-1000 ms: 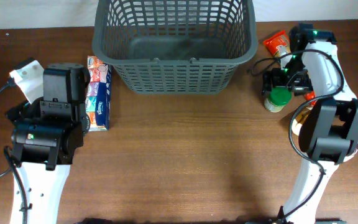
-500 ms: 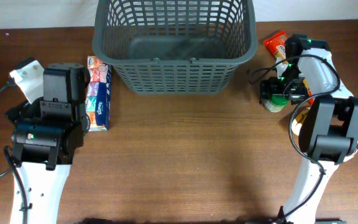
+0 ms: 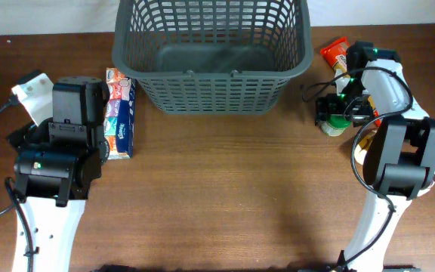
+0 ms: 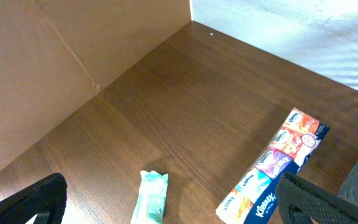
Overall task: Pack container
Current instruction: 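Close the right gripper around the Knorr jar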
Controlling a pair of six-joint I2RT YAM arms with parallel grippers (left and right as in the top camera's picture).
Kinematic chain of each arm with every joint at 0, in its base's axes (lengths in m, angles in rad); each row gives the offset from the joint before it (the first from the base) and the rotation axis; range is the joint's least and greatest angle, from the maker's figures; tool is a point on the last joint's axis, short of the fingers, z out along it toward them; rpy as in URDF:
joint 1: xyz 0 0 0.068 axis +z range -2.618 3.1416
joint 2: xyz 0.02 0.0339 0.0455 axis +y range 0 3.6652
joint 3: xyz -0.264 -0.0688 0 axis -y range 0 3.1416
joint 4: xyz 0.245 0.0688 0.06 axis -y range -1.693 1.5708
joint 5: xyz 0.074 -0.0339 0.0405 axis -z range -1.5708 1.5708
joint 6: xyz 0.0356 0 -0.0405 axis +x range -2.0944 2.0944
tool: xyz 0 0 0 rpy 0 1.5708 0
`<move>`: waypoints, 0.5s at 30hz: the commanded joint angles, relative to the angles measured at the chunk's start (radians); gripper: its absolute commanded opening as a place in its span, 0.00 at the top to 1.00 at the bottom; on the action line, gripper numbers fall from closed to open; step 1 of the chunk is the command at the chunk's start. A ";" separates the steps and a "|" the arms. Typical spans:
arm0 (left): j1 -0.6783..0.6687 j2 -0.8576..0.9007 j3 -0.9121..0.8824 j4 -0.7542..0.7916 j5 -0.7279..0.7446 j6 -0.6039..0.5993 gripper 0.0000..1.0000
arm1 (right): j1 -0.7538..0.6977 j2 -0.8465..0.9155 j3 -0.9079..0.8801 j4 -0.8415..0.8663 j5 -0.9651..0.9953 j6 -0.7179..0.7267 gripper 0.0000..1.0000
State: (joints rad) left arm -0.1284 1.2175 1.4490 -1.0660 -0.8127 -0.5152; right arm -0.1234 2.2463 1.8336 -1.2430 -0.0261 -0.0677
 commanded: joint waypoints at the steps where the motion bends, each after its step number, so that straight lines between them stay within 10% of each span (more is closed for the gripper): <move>1: 0.005 0.001 0.010 -0.002 -0.014 0.016 0.00 | 0.005 0.005 -0.035 0.010 0.008 -0.003 0.01; 15: 0.005 0.001 0.010 -0.002 -0.014 0.016 0.00 | 0.005 0.005 -0.073 0.041 0.007 -0.003 0.01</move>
State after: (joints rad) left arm -0.1284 1.2175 1.4490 -1.0664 -0.8127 -0.5152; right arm -0.1234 2.2463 1.7676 -1.2068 -0.0261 -0.0677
